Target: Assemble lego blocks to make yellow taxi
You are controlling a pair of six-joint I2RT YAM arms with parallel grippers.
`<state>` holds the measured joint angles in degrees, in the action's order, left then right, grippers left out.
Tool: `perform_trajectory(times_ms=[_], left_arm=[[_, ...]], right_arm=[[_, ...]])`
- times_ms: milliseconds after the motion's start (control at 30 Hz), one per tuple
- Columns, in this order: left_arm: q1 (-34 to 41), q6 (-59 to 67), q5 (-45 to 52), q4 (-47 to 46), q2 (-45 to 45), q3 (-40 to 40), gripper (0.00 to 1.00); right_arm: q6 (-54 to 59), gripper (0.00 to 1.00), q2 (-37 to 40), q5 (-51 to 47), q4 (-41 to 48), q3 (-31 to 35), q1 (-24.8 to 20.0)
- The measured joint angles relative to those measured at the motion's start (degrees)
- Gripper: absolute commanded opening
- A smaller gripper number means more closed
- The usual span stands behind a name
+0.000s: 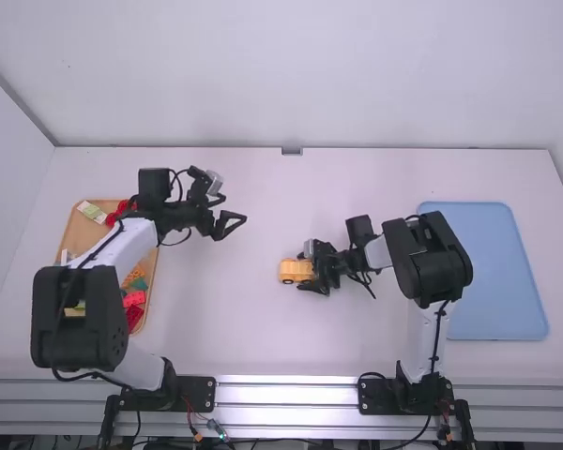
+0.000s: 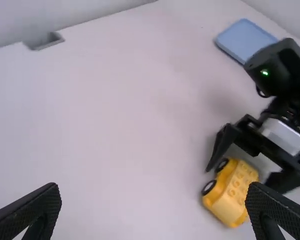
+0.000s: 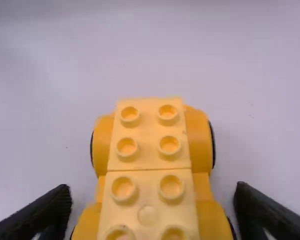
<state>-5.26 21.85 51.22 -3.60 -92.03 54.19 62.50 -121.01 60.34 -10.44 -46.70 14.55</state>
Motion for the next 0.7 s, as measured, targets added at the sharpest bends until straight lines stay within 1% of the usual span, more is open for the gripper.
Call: perform_trajectory(times_ms=[100,167,267,367,400,433,500,533,567,700], left_arm=[[-2.0,-3.5,-3.7,-0.2,0.0,0.0,0.99],[-3.4,-6.3,-8.3,-2.0,0.0,0.0,0.99],[-4.1,-9.8,-14.8,-5.5,0.0,0.0,0.99],[-4.1,-16.3,-25.6,-11.3,2.0,0.0,0.99],[-4.1,-17.7,-28.0,-12.6,2.8,0.0,0.99],[-4.1,-19.1,-30.4,-13.8,3.8,0.0,0.99],[-4.1,-25.6,-40.6,-18.6,8.2,0.0,0.99],[-4.1,-26.0,-41.2,-18.9,8.5,0.0,0.99],[-4.1,-30.4,-47.6,-22.2,11.2,0.0,0.99],[-4.2,-41.1,-63.9,-32.1,16.7,0.1,0.99]], right_arm=[[0.8,0.99,0.2,-0.6,2.9,-1.2,0.0],[1.0,0.99,1.5,-2.4,6.1,-1.7,-0.2],[0.8,0.99,4.9,-7.3,12.1,-2.0,-0.5],[0.6,0.98,11.3,-14.8,21.2,-2.2,-0.5],[0.4,0.99,13.0,-16.3,22.4,-2.2,-0.5],[0.1,0.99,14.7,-17.8,23.1,-2.2,-0.5],[-1.3,0.98,20.7,-22.6,24.2,-2.3,-0.5],[-1.6,0.99,21.0,-22.9,24.1,-2.3,-0.5],[-2.4,0.99,23.4,-24.8,24.2,-2.5,-0.5],[-4.1,0.98,28.6,-28.3,24.3,-2.7,-0.5]])
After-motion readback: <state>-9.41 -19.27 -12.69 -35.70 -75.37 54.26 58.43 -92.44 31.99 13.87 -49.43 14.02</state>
